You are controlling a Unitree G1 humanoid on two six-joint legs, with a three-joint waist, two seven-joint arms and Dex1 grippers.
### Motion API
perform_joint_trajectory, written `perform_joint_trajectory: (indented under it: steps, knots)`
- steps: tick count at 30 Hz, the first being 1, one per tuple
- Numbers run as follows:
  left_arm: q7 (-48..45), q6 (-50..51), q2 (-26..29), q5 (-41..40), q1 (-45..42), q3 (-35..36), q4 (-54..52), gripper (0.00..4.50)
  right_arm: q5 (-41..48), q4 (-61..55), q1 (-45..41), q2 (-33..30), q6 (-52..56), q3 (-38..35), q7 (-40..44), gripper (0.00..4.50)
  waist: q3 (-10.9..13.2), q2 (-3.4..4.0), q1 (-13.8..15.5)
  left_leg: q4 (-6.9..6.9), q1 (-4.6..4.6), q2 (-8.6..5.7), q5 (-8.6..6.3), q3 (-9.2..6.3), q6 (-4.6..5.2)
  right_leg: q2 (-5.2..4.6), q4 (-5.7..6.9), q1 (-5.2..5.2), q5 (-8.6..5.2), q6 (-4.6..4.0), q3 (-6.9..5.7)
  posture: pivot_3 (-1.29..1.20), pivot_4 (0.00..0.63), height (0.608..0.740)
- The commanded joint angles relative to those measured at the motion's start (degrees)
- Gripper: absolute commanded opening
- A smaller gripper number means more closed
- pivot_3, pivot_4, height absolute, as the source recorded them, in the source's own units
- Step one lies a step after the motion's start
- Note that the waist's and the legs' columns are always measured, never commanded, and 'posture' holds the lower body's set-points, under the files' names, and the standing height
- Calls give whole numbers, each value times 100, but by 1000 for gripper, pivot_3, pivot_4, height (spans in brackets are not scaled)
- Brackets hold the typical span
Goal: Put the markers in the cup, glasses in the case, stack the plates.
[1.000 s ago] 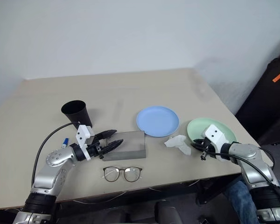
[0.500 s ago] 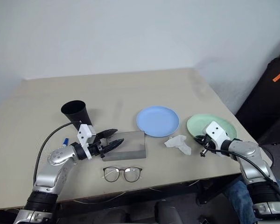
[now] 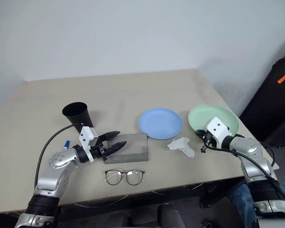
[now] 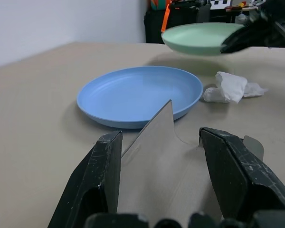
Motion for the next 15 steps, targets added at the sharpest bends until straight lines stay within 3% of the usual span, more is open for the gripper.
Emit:
perform_joint_trajectory:
  steps: [1,8,15]
  knots:
    - [-4,-111,33,-5,-192,78,-29,2703,230,-405,-253,-52,-168,-24,425,11,0,1,1,0,-1,0,0,-1,0,0,0,0,0,0,0,0,0,740]
    - [-53,-147,52,3,-386,83,158,2703,294,-390,-1021,277,-162,675,1469,11,0,1,-30,0,2,2,0,7,1,1,3,-2,0,0,4,0,0,740]
    - [-39,-157,26,13,-479,54,172,2703,21,824,-1924,956,-558,1179,1740,11,-1,1,-3,1,33,0,4,2,6,2,14,4,0,0,2,0,0,740]
